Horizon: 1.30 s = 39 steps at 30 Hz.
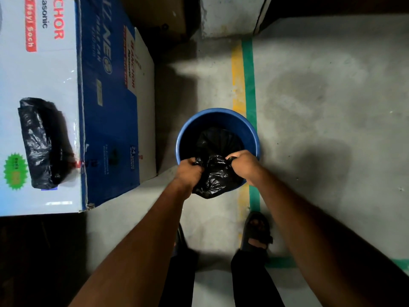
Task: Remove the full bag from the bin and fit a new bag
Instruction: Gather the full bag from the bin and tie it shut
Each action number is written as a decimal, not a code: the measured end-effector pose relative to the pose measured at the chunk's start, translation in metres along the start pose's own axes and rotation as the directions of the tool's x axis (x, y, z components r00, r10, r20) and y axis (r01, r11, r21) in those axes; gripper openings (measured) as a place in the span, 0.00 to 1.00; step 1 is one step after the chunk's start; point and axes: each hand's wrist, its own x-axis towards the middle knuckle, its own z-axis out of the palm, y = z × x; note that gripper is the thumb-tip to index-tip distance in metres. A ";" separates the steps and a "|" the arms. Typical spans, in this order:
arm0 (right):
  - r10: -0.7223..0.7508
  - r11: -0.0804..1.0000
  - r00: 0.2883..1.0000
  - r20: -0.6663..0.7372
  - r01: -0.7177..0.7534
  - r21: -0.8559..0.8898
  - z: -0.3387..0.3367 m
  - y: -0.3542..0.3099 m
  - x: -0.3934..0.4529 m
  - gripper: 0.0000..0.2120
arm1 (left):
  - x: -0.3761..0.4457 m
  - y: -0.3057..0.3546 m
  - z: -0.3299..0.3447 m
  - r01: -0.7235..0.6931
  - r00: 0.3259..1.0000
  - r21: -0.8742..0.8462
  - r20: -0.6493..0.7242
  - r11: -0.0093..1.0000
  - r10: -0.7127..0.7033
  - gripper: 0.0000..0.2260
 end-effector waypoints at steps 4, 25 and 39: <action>0.098 0.982 0.995 0.035 -0.102 0.160 0.005 -0.009 -0.003 0.11 | 0.000 -0.001 0.012 -0.059 0.998 -0.018 0.015 0.998 0.059 0.15; -0.155 0.969 0.970 -0.188 0.186 0.162 -0.038 0.005 0.016 0.23 | 0.018 -0.010 -0.028 -0.267 0.906 0.112 -0.310 0.957 0.289 0.19; -0.443 0.789 0.863 -0.242 0.248 -0.562 -0.065 0.015 0.010 0.21 | 0.005 0.015 -0.051 -0.321 0.798 0.103 -0.506 0.942 0.327 0.10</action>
